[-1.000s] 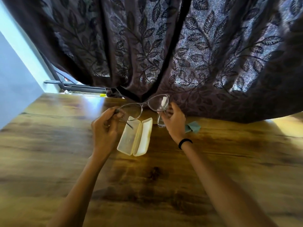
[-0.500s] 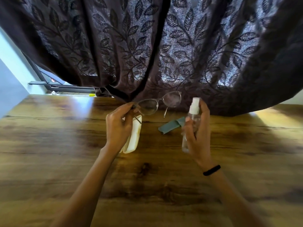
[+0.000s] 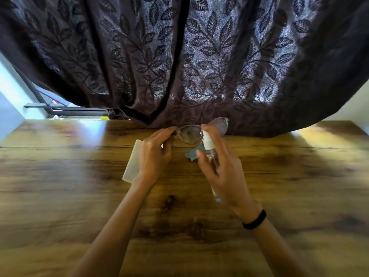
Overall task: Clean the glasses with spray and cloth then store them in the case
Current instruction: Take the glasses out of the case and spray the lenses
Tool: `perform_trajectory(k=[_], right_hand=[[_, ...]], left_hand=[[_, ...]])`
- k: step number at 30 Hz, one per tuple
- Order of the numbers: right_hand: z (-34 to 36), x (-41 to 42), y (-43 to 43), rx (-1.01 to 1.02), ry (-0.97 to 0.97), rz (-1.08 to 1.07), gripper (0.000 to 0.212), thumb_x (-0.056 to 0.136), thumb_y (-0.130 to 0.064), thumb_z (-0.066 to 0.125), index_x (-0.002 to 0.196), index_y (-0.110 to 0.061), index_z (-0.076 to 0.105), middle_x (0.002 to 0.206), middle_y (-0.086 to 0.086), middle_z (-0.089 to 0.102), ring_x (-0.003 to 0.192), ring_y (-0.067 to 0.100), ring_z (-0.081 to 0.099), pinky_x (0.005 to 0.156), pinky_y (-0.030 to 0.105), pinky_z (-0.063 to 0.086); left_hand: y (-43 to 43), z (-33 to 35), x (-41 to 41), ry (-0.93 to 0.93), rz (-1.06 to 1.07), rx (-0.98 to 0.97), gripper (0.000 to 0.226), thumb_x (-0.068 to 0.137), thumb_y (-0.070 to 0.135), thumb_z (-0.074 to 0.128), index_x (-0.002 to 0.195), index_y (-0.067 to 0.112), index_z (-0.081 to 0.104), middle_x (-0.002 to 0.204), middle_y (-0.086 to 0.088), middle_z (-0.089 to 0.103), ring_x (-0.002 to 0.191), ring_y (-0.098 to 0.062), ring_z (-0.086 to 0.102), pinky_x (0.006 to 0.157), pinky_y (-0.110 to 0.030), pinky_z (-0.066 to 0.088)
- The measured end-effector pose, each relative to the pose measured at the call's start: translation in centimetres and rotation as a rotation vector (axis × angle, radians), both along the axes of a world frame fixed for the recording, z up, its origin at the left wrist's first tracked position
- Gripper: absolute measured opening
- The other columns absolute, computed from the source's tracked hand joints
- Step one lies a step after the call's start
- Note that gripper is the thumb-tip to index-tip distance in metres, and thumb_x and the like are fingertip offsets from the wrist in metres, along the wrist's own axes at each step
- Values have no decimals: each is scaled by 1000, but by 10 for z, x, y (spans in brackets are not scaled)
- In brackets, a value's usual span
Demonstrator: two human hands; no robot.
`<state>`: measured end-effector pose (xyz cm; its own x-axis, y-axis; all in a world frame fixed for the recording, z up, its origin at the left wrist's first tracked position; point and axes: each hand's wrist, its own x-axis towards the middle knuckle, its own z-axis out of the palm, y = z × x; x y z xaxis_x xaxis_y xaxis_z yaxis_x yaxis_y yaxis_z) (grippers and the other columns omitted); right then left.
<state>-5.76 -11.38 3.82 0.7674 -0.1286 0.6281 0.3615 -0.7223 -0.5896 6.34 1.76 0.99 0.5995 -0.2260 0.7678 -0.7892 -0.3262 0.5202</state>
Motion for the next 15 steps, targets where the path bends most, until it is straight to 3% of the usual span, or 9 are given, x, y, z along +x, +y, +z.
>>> perform_trajectory(k=[5, 7, 8, 10, 11, 15], right_hand=[[3, 0, 0, 63, -24, -7, 42, 92, -26, 48, 132, -22, 34, 88, -20, 47, 50, 5, 43, 46, 7, 33], [4, -1, -4, 125, -64, -5, 46, 92, -22, 51, 134, -18, 32, 94, -1, 58, 50, 6, 47, 46, 11, 37], [5, -2, -8, 154, -75, -11, 47, 92, -21, 51, 135, -18, 31, 91, 9, 59, 49, 10, 49, 43, 16, 41], [6, -3, -16, 180, -70, -51, 46, 92, -21, 50, 134, -21, 30, 76, 9, 55, 47, 22, 49, 39, 40, 43], [6, -4, -21, 177, -53, -73, 46, 93, -21, 49, 135, -20, 29, 70, 10, 54, 46, 29, 48, 39, 46, 41], [3, -5, -36, 141, -9, -110, 44, 92, -20, 49, 133, -15, 32, 66, 18, 55, 48, 37, 50, 40, 50, 42]], left_hand=[[0, 3, -2, -2, 13, 3, 18, 82, -1, 61, 97, 4, 67, 87, -7, 71, 75, -12, 63, 63, -24, 51], [1, 4, -3, -6, 17, 2, 19, 81, -4, 61, 97, 3, 67, 87, -8, 71, 76, -11, 62, 64, -20, 50], [1, 4, -3, -11, 19, 3, 20, 80, -6, 62, 97, 2, 67, 86, -8, 71, 77, -11, 62, 65, -18, 50], [2, 5, -3, -20, 24, 5, 21, 79, -8, 62, 97, 2, 67, 86, -8, 71, 78, -11, 61, 67, -13, 48], [2, 5, -3, -21, 28, 6, 22, 79, -9, 63, 97, 1, 67, 86, -9, 71, 79, -11, 61, 67, -9, 46], [2, 3, -3, -8, 44, 18, 23, 78, -10, 64, 97, 1, 67, 88, -9, 71, 78, -8, 61, 69, -4, 43]])
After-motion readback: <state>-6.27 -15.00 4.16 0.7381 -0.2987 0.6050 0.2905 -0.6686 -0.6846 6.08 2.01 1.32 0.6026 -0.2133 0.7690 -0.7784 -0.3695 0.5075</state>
